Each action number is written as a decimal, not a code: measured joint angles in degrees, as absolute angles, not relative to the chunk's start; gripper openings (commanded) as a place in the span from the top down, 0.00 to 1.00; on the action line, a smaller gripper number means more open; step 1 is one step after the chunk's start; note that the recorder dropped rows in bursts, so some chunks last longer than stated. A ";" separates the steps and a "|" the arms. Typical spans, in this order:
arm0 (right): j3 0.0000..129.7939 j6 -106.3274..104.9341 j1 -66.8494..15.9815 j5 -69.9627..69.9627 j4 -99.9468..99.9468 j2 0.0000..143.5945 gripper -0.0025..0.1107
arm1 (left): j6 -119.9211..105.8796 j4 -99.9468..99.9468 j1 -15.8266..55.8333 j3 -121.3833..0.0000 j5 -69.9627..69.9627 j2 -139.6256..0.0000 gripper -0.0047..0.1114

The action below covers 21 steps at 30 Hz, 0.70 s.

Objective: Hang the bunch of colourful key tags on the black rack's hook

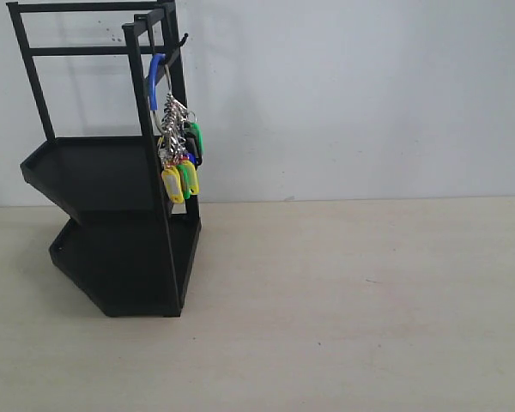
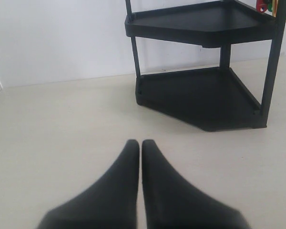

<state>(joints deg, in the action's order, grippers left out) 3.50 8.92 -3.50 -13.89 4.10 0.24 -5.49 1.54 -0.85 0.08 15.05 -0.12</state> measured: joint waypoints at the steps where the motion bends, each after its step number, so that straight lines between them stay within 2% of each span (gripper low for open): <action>1: 2.58 8.80 -3.50 -13.35 3.23 0.24 0.98 | -5.49 1.54 -0.85 0.08 15.05 -0.12 0.92; 6: 0.28 4.44 -3.50 -12.42 -3.77 0.24 0.98 | -5.49 1.54 -0.85 0.08 15.05 -0.12 0.92; 21: -0.01 0.00 -3.46 -18.89 -4.06 0.24 0.98 | -5.49 1.54 -0.85 0.08 15.05 -0.12 0.92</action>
<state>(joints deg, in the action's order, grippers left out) -0.01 0.00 -3.46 -18.89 -4.06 0.24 -5.49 1.54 -0.85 0.08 15.05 -0.12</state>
